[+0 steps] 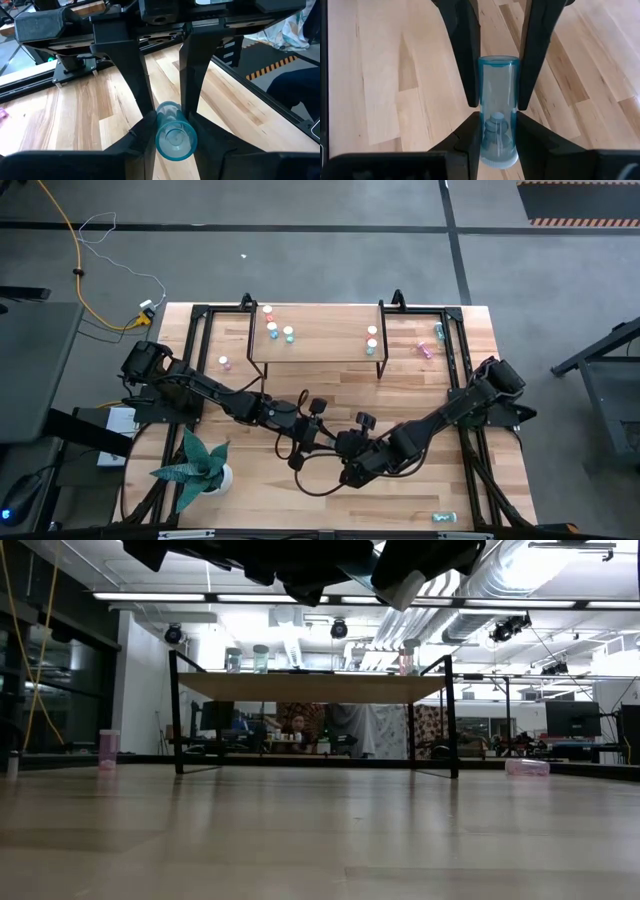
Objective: Pick and place medicine bottles onto shelf by color
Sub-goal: Put the blue pill bottle on the shelf
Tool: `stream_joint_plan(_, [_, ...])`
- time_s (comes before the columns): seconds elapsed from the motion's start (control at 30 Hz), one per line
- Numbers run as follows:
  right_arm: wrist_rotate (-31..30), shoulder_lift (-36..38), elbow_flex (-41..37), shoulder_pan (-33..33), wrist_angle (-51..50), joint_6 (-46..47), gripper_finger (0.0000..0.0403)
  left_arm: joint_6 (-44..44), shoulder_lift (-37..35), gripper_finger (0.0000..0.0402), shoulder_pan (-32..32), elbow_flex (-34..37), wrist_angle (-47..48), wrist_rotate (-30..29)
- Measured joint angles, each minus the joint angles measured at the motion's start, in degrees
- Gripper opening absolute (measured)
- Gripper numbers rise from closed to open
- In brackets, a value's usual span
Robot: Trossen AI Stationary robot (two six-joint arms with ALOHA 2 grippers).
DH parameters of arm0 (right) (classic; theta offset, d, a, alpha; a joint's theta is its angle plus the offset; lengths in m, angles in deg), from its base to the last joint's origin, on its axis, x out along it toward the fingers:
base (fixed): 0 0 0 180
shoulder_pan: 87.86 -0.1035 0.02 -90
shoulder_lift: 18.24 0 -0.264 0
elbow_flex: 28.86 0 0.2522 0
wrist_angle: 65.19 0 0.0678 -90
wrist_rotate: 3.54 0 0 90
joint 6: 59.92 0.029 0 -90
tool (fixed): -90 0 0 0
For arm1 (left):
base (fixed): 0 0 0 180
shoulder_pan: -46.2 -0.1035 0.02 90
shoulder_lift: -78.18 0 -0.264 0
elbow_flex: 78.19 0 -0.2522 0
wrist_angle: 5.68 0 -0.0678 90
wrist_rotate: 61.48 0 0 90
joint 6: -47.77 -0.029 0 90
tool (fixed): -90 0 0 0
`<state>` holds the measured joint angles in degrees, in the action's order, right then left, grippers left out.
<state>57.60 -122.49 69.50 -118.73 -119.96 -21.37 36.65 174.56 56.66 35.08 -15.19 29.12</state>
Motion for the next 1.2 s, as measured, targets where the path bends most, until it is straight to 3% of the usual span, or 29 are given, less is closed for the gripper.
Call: stream_joint_plan(1.2, [-5.0,6.1,0.0,-2.6,-3.4,1.5,0.0108,1.5,-1.3,0.0086,-0.1,0.1,3.6,-1.5])
